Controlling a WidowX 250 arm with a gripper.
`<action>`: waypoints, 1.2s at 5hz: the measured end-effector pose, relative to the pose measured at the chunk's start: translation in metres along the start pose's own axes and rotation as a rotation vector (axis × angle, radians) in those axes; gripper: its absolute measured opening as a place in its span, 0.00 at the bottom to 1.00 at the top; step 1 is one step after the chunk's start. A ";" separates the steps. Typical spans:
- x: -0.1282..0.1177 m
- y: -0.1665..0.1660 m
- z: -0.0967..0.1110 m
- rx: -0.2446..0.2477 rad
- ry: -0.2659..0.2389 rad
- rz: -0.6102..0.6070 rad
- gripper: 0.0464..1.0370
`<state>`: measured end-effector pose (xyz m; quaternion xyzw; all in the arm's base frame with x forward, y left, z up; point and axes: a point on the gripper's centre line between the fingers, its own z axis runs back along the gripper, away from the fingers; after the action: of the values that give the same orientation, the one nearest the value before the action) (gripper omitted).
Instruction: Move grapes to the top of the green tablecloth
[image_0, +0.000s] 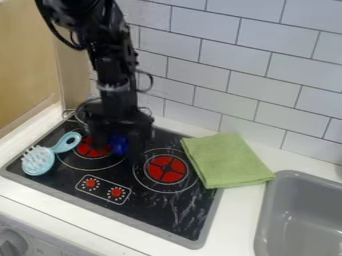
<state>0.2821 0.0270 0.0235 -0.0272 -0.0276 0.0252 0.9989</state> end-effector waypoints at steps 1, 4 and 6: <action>0.003 -0.007 0.019 -0.008 -0.045 -0.011 0.78; 0.015 -0.079 0.034 -0.030 -0.061 -0.199 0.78; 0.027 -0.125 0.015 0.038 0.008 -0.327 0.78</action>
<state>0.3144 -0.0957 0.0470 -0.0037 -0.0274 -0.1372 0.9902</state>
